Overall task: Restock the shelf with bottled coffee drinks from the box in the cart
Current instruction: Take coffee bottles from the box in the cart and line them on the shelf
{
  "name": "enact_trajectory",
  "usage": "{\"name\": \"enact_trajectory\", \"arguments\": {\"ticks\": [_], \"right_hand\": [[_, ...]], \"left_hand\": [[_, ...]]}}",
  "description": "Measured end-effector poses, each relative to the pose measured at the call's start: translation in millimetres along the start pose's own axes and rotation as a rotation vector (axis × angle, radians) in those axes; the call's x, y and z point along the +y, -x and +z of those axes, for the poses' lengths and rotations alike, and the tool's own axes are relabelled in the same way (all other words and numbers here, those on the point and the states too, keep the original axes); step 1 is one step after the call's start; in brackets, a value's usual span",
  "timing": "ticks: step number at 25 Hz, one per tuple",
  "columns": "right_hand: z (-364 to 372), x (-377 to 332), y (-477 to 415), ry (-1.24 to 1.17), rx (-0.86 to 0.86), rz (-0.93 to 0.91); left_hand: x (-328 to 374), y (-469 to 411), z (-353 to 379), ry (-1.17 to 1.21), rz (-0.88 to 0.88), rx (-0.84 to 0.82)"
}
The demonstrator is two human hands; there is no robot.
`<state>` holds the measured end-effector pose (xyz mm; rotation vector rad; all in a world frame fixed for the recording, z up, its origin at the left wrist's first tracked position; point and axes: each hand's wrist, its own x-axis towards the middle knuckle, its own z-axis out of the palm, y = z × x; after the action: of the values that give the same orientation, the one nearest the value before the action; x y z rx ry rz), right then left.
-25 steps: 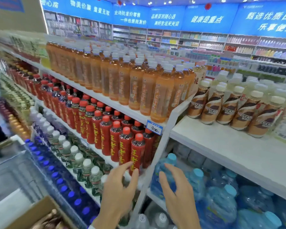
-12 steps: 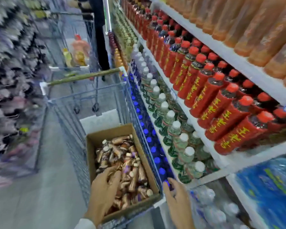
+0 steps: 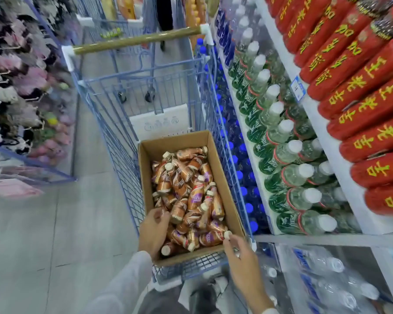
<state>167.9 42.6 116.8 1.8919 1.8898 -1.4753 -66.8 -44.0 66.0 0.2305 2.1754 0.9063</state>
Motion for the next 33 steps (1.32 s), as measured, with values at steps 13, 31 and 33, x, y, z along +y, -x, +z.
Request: {"name": "enact_trajectory", "arguments": {"ticks": [13, 31, 33], "right_hand": [[38.0, -11.3, -34.4, -0.084, -0.025, 0.095], [57.2, -14.5, -43.7, -0.059, -0.106, 0.113], [69.4, -13.8, -54.2, -0.095, -0.118, 0.16]], "left_hand": [[24.2, -179.0, 106.1, 0.062, -0.261, 0.032], [-2.9, -112.6, 59.1, 0.269, -0.104, 0.222], [-10.0, -87.2, 37.1, 0.338, -0.116, 0.18]]}}
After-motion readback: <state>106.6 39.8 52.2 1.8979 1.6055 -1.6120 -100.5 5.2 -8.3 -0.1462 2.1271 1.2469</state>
